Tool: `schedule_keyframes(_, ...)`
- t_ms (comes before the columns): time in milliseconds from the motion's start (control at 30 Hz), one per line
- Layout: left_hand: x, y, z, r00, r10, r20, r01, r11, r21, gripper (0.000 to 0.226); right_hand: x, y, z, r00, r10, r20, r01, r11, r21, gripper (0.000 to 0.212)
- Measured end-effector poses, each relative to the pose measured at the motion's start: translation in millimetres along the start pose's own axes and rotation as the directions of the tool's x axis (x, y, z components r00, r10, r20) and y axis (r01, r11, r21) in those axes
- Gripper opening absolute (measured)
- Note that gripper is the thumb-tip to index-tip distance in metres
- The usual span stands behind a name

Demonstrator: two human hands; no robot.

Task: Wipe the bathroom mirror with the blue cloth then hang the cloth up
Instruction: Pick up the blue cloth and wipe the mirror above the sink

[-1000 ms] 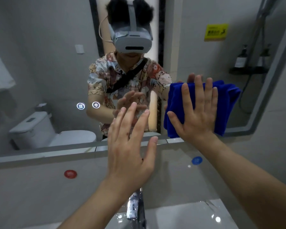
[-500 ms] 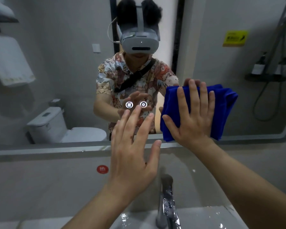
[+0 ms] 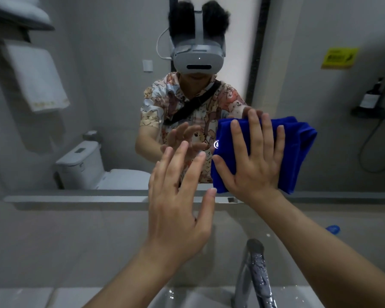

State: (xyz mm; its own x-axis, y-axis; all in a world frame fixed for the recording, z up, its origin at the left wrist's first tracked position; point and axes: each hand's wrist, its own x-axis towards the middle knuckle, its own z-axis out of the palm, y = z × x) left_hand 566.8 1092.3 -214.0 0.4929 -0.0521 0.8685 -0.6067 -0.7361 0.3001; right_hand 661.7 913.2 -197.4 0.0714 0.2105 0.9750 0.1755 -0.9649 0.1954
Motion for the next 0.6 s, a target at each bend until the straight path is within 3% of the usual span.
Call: schedule_keyframes(600,-8.3,-76.3,-63.6,0.998,-0.065,-0.017,0.066,0.997,0.032,0.058,16.8,-101.5,18.4,0.999,-0.035,0.035,0.034,0.999,0.022,0.072)
